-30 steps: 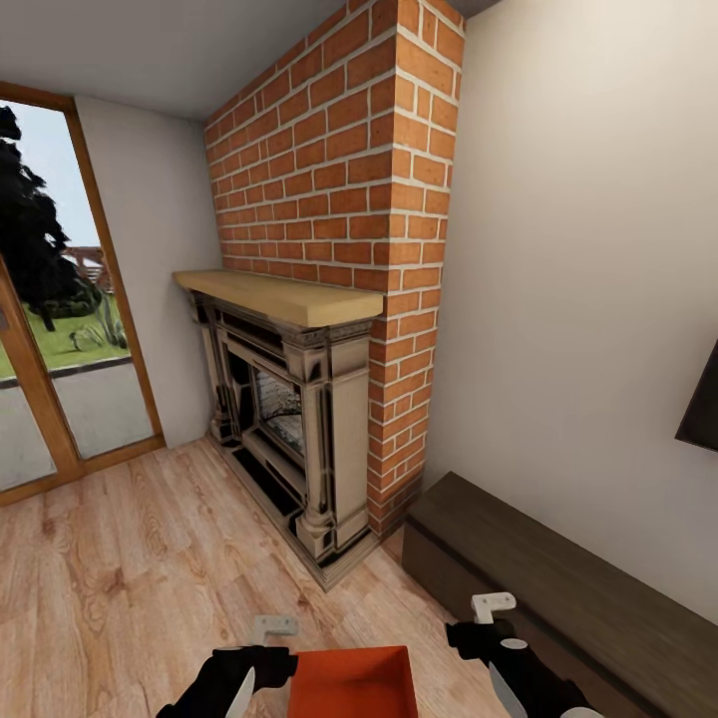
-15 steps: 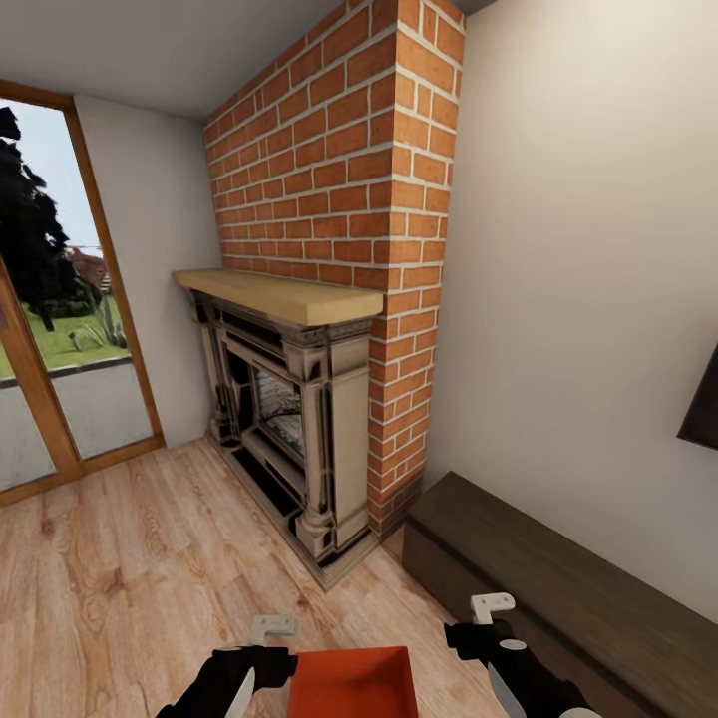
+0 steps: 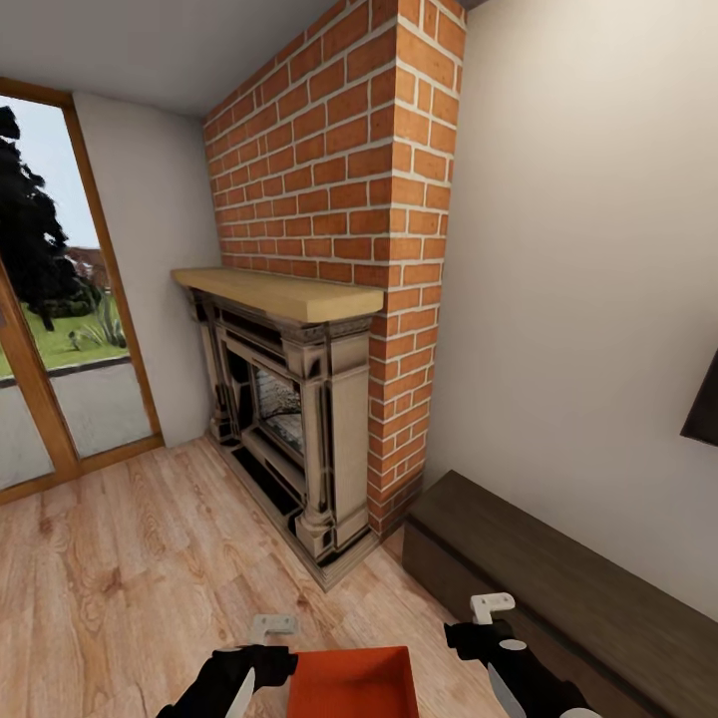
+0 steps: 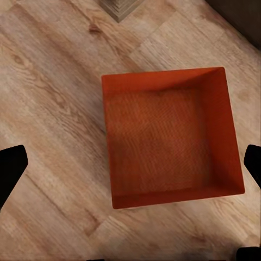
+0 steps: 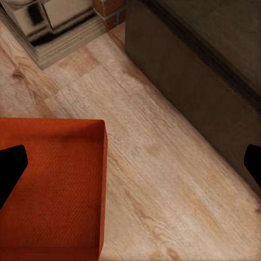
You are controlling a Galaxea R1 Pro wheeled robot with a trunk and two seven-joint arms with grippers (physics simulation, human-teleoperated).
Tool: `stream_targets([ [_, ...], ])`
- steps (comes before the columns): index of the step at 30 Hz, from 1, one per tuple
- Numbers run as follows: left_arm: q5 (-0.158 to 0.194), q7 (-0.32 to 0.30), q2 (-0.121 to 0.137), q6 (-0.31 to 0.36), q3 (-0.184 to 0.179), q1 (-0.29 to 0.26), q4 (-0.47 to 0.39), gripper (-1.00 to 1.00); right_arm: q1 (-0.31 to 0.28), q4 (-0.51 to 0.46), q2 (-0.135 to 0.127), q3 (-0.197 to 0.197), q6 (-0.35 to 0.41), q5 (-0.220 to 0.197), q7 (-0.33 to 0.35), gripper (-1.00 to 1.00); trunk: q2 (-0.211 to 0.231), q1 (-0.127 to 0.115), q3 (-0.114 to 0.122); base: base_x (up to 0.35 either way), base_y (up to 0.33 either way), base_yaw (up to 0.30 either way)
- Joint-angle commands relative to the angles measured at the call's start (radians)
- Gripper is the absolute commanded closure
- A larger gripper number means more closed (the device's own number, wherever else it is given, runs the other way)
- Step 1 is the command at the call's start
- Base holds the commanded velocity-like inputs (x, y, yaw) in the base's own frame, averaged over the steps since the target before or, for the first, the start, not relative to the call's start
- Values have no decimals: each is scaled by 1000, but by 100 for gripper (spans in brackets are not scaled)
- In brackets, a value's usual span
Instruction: Move the two storage containers from the living room to the garage. In the garage, place one container on the floor and stack the other container on top of it (either order is fine).
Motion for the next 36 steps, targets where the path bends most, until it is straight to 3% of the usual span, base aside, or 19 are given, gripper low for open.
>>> stream_targets([
  [1,-4,1,-1,1,1,0,-2,-100,0,-2,0,3,7,5,-1,-100,-9,4,-5,0,0,0],
  [27,-6,6,-1,-18,1,-1,-2,-100,0,-1,3,3,7,4,0,-100,-191,104,-87,-38,0,0],
  [36,-6,6,-1,-18,1,0,-2,-100,0,-1,4,5,7,4,-1,-100,-254,138,-126,0,0,0],
])
